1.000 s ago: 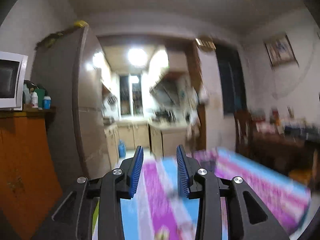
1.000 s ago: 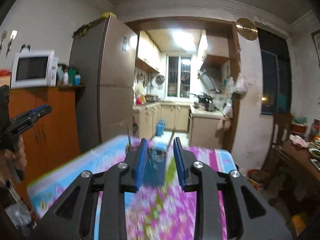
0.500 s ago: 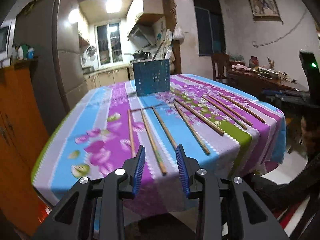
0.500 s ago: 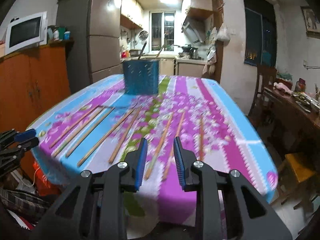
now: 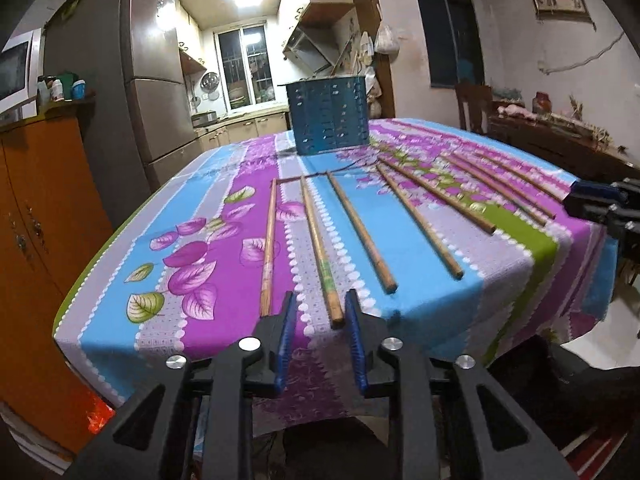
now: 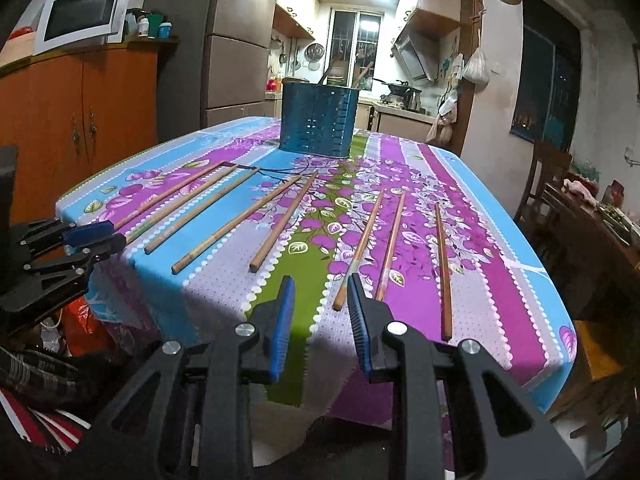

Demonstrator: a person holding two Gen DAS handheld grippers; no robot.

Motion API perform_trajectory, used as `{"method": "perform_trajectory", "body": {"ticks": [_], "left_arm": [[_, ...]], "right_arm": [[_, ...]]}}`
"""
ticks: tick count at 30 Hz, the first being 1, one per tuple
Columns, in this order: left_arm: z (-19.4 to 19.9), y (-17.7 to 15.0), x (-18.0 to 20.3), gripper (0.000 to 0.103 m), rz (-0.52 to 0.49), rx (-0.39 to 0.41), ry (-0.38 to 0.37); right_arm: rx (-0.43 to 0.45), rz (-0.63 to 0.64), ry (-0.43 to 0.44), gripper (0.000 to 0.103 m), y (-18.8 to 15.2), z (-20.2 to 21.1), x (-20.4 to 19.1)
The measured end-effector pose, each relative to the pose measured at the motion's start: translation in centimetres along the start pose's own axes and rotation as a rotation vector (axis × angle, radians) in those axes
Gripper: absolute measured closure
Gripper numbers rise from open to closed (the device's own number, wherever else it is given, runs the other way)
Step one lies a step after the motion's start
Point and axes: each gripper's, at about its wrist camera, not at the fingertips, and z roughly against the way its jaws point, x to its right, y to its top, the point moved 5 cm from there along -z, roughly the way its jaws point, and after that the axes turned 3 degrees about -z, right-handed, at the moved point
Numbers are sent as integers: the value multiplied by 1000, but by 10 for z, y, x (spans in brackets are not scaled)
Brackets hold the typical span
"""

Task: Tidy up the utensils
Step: 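Close the left tool on a chopstick while the right tool grasps another chopstick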

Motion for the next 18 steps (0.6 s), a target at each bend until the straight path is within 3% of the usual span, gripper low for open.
{"method": "perform_trajectory", "body": {"ticks": [5,12,18], "left_arm": [[1,-1,4,94,5,15,3],[1,0,4,95,7,27,12],[0,-1,4,95,4,32,19]], "right_arm": [[3,9,12,77,-3,-2,-5],[4,22,-10,77,-7,-3,-8],[-22,-19,-136,80,-10,-13,13]]}}
